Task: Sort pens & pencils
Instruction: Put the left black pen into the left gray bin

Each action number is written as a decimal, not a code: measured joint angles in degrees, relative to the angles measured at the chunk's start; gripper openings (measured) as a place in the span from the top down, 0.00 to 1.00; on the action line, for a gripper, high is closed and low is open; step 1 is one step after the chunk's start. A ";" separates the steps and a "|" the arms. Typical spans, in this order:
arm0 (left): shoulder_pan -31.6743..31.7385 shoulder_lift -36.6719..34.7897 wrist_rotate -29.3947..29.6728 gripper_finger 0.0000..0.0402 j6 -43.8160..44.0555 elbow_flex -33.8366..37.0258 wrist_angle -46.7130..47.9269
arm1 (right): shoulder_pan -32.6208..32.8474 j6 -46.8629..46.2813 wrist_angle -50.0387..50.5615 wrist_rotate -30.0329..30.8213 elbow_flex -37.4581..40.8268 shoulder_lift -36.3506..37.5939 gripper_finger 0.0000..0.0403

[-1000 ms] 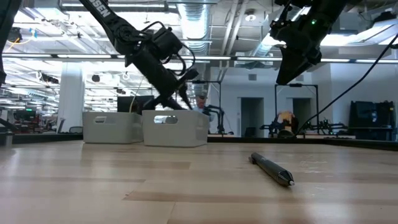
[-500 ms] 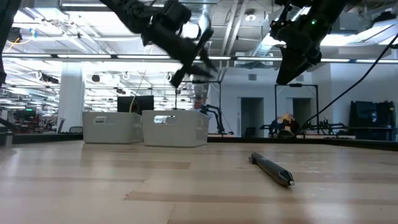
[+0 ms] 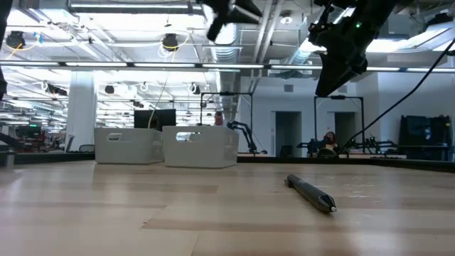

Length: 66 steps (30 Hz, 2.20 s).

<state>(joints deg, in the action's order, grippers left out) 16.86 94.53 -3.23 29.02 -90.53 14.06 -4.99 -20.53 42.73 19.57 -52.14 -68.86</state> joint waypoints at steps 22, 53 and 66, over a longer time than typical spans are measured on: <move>-15.29 -16.58 21.66 0.83 4.43 -3.88 33.92 | 0.02 -1.66 -2.64 -0.20 0.00 0.00 0.53; -40.45 -15.91 21.03 0.79 -6.29 -3.86 54.27 | 0.04 -16.90 -3.01 -0.20 0.00 0.00 0.53; -43.76 -10.82 20.18 0.58 -19.26 -3.82 62.57 | 0.09 -24.37 -5.78 -0.19 -0.02 -0.02 0.54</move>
<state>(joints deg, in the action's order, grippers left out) -26.90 83.71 16.95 9.76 -94.35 76.63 -4.91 -44.91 36.96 19.38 -52.16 -68.88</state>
